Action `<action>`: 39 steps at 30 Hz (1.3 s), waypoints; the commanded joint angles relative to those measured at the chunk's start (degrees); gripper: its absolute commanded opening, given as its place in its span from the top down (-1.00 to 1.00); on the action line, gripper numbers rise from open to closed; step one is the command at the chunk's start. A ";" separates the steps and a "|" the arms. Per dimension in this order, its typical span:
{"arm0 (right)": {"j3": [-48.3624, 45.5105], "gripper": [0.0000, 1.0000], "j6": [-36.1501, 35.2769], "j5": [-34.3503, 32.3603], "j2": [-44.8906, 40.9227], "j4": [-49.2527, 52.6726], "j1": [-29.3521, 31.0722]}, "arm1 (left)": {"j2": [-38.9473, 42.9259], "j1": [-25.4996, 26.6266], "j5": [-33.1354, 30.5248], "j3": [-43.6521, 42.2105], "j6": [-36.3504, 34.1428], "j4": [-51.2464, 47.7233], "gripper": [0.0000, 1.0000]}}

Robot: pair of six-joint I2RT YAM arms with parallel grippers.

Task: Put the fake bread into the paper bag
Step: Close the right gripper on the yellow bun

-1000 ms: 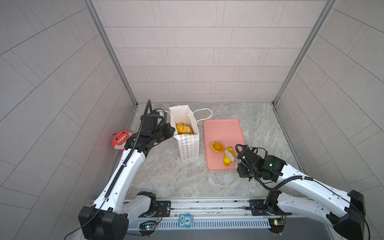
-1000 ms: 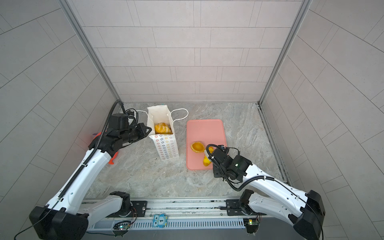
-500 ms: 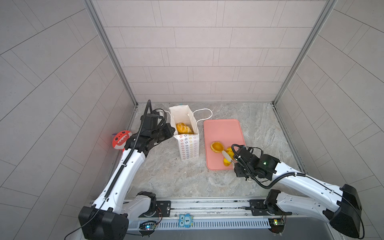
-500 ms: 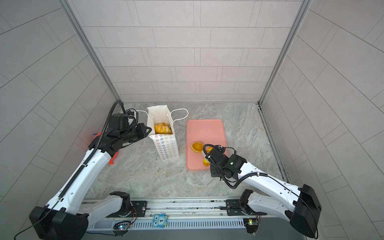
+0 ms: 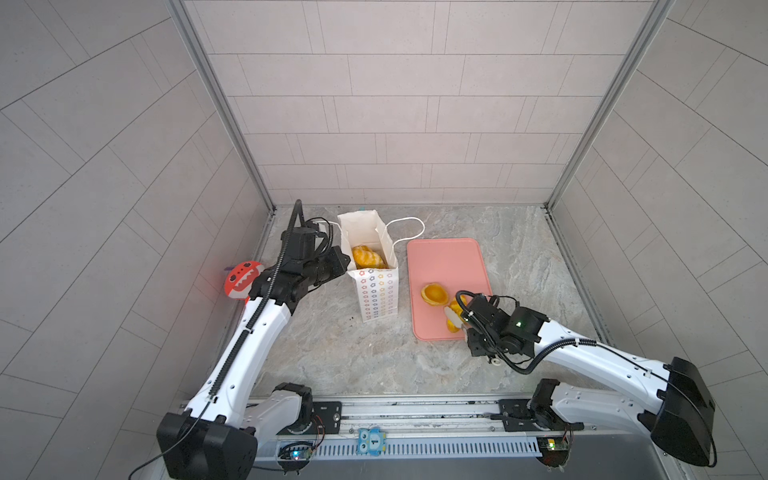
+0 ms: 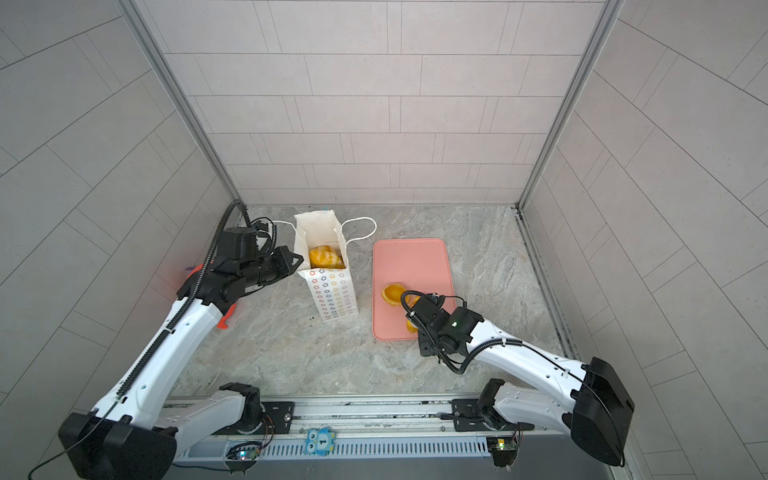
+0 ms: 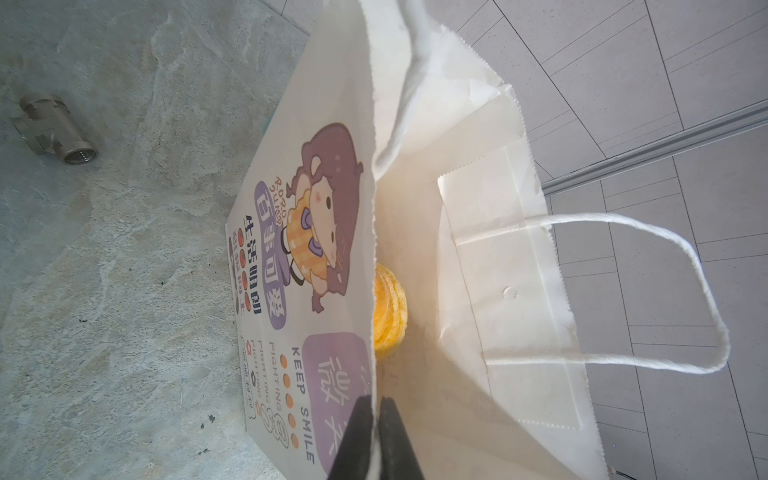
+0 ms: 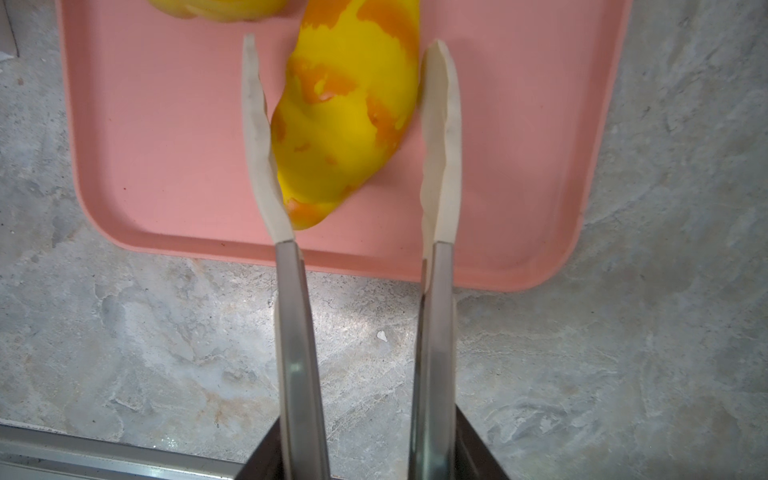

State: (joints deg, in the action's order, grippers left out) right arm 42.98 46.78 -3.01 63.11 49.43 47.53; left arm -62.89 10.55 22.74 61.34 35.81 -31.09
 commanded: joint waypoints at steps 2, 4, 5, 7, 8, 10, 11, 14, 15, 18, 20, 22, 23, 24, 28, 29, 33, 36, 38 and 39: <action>-0.54 0.08 0.61 -1.15 0.35 -0.17 0.22 | 0.46 0.40 -0.10 -0.43 -0.30 -0.20 0.80; -0.55 0.11 0.59 -1.36 0.37 -0.21 0.20 | 0.45 0.36 -0.05 -0.35 -0.30 -0.20 0.80; -0.54 0.14 0.44 -1.55 0.19 -0.08 0.20 | 0.48 0.37 -0.14 -0.30 -0.30 -0.18 0.80; -0.53 0.17 0.39 -1.94 -0.13 0.04 0.20 | 0.41 0.36 -0.06 -0.25 -0.30 -0.28 0.80; -0.54 0.18 0.41 -2.25 -0.33 0.25 0.20 | 0.46 0.36 -0.06 -0.25 -0.30 -0.29 0.80; -0.43 0.21 0.32 -3.43 -1.07 0.77 0.11 | 0.46 0.35 -0.15 -0.16 -0.33 -0.37 0.80; -0.29 0.22 0.24 -4.18 -1.50 1.13 0.11 | 0.47 0.33 -0.15 -0.17 -0.39 -0.42 0.80; -0.03 0.25 -0.47 -6.15 -3.64 1.98 0.02 | 0.53 0.36 -0.22 -0.16 -0.39 -0.51 0.80; -0.05 0.25 -0.70 -6.59 -4.69 2.07 -0.13 | 0.58 0.35 -0.24 -0.17 -0.44 -0.61 0.80; 0.50 0.25 -1.46 -6.75 -6.67 3.24 -1.57 | 0.58 0.35 -0.32 -0.13 -0.42 -0.58 0.80; 0.99 0.25 -2.08 -6.75 -7.18 3.95 -2.40 | 0.60 0.35 -0.31 -0.17 -0.36 -0.62 0.80; 1.50 0.26 -2.70 -6.84 -7.29 4.52 -2.92 | 0.59 0.36 -0.31 -0.24 -0.38 -0.58 0.80; 1.88 0.26 -2.96 -6.92 -7.27 4.69 -3.05 | 0.58 0.36 -0.24 -0.18 -0.47 -0.64 0.80; 2.22 0.26 -3.24 -7.00 -7.30 4.83 -3.29 | 0.66 0.36 -0.31 -0.17 -0.49 -0.73 0.80; 3.36 0.27 -4.45 -7.01 -7.11 5.39 -4.30 | 0.78 0.35 -0.39 -0.17 -0.58 -0.97 0.80; 3.63 0.27 -4.80 -7.10 -7.12 5.56 -4.58 | 0.75 0.35 -0.44 -0.17 -0.61 -0.98 0.80; 5.64 0.28 -6.76 -7.30 -7.59 7.09 -6.57 | 0.82 0.35 -0.51 -0.08 -0.66 -1.24 0.80; 7.29 0.28 -8.46 -7.37 -7.92 8.16 -8.32 | 0.86 0.37 -0.59 -0.08 -0.66 -1.25 0.80; 8.49 0.27 -9.62 -7.41 -8.11 8.94 -9.47 | 0.93 0.35 -0.59 -0.08 -0.60 -1.25 0.80; 9.14 0.27 -10.22 -7.42 -8.16 9.33 -10.04 | 0.93 0.40 -0.67 -0.03 -0.65 -1.23 0.80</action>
State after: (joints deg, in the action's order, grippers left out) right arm 49.67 38.79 -8.21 56.47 56.71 38.68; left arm -62.72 10.55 22.63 61.34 35.77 -31.31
